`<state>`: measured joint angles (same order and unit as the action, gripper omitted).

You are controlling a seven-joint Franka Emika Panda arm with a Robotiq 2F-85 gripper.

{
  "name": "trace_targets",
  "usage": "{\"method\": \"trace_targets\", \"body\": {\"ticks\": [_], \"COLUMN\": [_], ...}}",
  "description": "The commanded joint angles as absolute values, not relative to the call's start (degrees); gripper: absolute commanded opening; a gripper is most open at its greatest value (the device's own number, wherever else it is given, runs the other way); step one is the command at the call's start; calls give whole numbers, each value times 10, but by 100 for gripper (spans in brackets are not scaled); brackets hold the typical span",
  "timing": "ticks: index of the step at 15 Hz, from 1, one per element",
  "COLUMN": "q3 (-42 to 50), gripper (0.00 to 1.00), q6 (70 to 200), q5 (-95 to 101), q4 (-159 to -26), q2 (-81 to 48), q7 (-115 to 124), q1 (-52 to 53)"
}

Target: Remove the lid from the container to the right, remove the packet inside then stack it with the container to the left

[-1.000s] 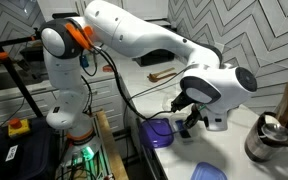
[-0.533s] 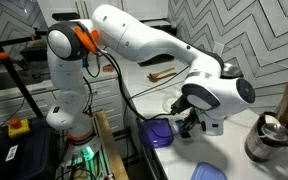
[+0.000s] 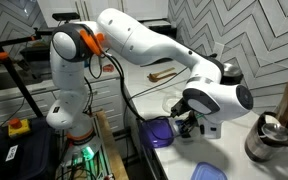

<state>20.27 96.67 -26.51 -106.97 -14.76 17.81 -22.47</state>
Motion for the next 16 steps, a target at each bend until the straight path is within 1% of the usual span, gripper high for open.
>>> {"method": "trace_targets", "body": {"ticks": [1, 2, 5, 6, 7, 8, 9, 10, 11, 12, 15, 16], "q3": [201, 200, 199, 198, 198, 197, 197, 196, 197, 197, 197, 196], "gripper": [36, 38, 39, 42, 47, 49, 47, 50, 47, 48, 46, 39], "q6": [961, 960, 967, 971, 974, 975, 977, 979, 983, 989, 1006, 1009], "q5": [-274, -275, -273, -272, -271, -271, -268, -267, -264, -263, -258, -257], "q4": [-1068, -1066, -1066, -1067, -1067, -1067, -1068, -1069, -1069, -1070, -1072, -1073], "q2": [-161, -164, -169, -170, -171, -172, -173, -174, -175, -176, -178, -179], "q7": [185, 185, 187, 188, 190, 191, 194, 196, 200, 205, 219, 223], "q1": [-227, -228, -226, -225, -224, -223, -222, -221, -219, -217, -212, -212]}}
